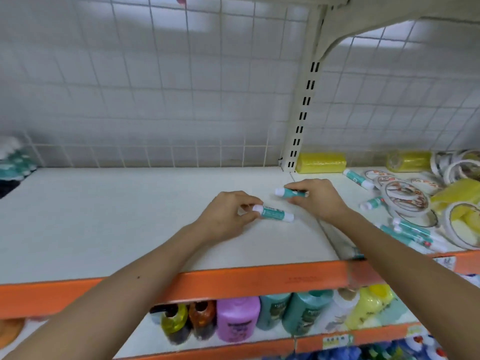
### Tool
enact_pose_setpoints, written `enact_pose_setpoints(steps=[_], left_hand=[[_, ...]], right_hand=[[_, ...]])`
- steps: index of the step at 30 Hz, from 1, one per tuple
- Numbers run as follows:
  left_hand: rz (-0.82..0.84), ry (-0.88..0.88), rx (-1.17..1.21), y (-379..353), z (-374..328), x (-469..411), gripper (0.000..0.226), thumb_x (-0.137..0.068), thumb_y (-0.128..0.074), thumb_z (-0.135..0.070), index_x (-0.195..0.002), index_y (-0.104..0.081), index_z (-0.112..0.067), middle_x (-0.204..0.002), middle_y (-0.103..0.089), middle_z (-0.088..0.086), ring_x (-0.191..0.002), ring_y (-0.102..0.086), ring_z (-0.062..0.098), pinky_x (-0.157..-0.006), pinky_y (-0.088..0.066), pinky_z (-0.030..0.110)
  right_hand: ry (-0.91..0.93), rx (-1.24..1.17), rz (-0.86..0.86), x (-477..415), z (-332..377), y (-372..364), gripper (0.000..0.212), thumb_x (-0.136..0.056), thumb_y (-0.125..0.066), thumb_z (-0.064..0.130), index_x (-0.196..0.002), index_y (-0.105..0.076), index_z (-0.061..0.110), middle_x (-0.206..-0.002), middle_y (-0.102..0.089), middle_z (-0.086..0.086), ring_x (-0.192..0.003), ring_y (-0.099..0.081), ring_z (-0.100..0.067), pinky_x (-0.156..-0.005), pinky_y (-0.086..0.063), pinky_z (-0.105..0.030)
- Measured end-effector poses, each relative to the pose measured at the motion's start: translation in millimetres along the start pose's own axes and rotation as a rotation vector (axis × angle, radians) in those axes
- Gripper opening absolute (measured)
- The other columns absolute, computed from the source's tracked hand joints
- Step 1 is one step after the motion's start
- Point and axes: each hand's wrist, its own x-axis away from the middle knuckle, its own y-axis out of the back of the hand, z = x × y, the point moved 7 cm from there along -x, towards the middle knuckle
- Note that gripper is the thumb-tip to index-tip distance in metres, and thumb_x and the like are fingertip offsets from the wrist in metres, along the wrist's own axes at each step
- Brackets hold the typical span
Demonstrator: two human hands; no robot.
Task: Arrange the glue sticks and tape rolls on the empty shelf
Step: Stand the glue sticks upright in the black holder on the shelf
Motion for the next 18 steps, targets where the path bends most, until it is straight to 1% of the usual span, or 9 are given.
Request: enact_pose_setpoints(steps=[2,4,6,8,10,12,14,16,18], left_hand=[[-0.037,0.047,-0.009,25.1,23.0,22.1,0.023,-0.090,-0.056,-0.027,-0.108,-0.068,-0.019,-0.099,-0.069,-0.001,-0.085,-0.060,0.009,-0.077,-0.046,0.021],[-0.078,0.087,-0.011,52.7,49.2,46.7,0.023,-0.090,-0.056,-0.028,-0.107,-0.069,-0.020,-0.098,-0.069,-0.002,-0.083,-0.059,0.008,-0.075,-0.045,0.018],[-0.104,0.122,-0.017,80.5,74.8,70.8,0.023,-0.090,-0.056,-0.029,-0.107,-0.069,-0.020,-0.097,-0.068,-0.004,-0.081,-0.057,0.006,-0.072,-0.042,0.012],[-0.121,0.146,-0.034,109.7,102.0,96.7,0.022,-0.090,-0.056,-0.028,-0.107,-0.069,-0.019,-0.096,-0.067,-0.006,-0.080,-0.056,0.004,-0.070,-0.039,0.007],[-0.139,0.156,-0.043,137.1,127.7,120.3,0.020,-0.090,-0.057,-0.026,-0.104,-0.070,-0.019,-0.094,-0.068,-0.002,-0.078,-0.056,0.004,-0.069,-0.039,0.009],[-0.150,0.168,-0.043,167.5,157.5,145.7,0.018,-0.089,-0.058,-0.025,-0.102,-0.070,-0.020,-0.091,-0.068,-0.001,-0.081,-0.054,0.002,-0.070,-0.039,0.010],[-0.151,0.184,-0.051,196.2,187.8,167.4,0.018,-0.088,-0.059,-0.024,-0.103,-0.070,-0.022,-0.088,-0.066,-0.004,-0.079,-0.054,-0.005,-0.070,-0.037,0.006],[-0.159,0.194,-0.072,222.1,213.0,185.0,0.019,-0.088,-0.061,-0.023,-0.104,-0.070,-0.022,-0.089,-0.066,-0.004,-0.076,-0.056,-0.002,-0.071,-0.037,0.005],[-0.174,0.202,-0.078,248.0,236.3,200.2,0.019,-0.087,-0.062,-0.022,-0.104,-0.071,-0.021,-0.090,-0.068,-0.003,-0.077,-0.058,0.002,-0.071,-0.038,0.006]], right_hand=[[0.034,-0.023,0.023,-7.4,30.9,-18.1,0.030,-0.081,-0.064,0.015,-0.111,-0.066,0.018,-0.111,-0.067,-0.003,-0.102,-0.058,-0.019,-0.079,-0.036,-0.016],[0.078,-0.038,0.035,-14.7,66.9,-36.7,0.027,-0.082,-0.064,0.016,-0.109,-0.067,0.018,-0.110,-0.068,-0.003,-0.100,-0.059,-0.019,-0.076,-0.035,-0.015],[0.100,-0.059,0.041,-20.0,104.1,-54.6,0.026,-0.083,-0.063,0.018,-0.108,-0.068,0.020,-0.109,-0.068,-0.003,-0.099,-0.059,-0.019,-0.081,-0.039,-0.020],[0.104,-0.094,0.049,-25.0,144.2,-75.4,0.025,-0.083,-0.063,0.018,-0.107,-0.068,0.021,-0.107,-0.068,-0.003,-0.098,-0.059,-0.020,-0.088,-0.044,-0.028],[0.114,-0.132,0.056,-27.9,181.5,-94.9,0.021,-0.083,-0.062,0.018,-0.103,-0.070,0.021,-0.103,-0.069,-0.006,-0.096,-0.060,-0.024,-0.088,-0.047,-0.035],[0.122,-0.165,0.056,-30.3,220.4,-117.2,0.019,-0.082,-0.062,0.018,-0.099,-0.070,0.021,-0.098,-0.069,-0.008,-0.093,-0.060,-0.027,-0.087,-0.047,-0.039],[0.120,-0.183,0.047,-34.3,255.5,-137.6,0.019,-0.082,-0.062,0.018,-0.099,-0.070,0.021,-0.098,-0.069,-0.007,-0.092,-0.060,-0.025,-0.086,-0.047,-0.037],[0.119,-0.195,0.035,-39.3,286.5,-154.4,0.019,-0.082,-0.062,0.019,-0.099,-0.070,0.021,-0.098,-0.069,-0.005,-0.092,-0.060,-0.024,-0.084,-0.046,-0.033],[0.116,-0.210,0.029,-44.0,316.8,-170.4,0.018,-0.082,-0.062,0.020,-0.098,-0.070,0.021,-0.096,-0.069,-0.006,-0.092,-0.060,-0.025,-0.082,-0.046,-0.032]])
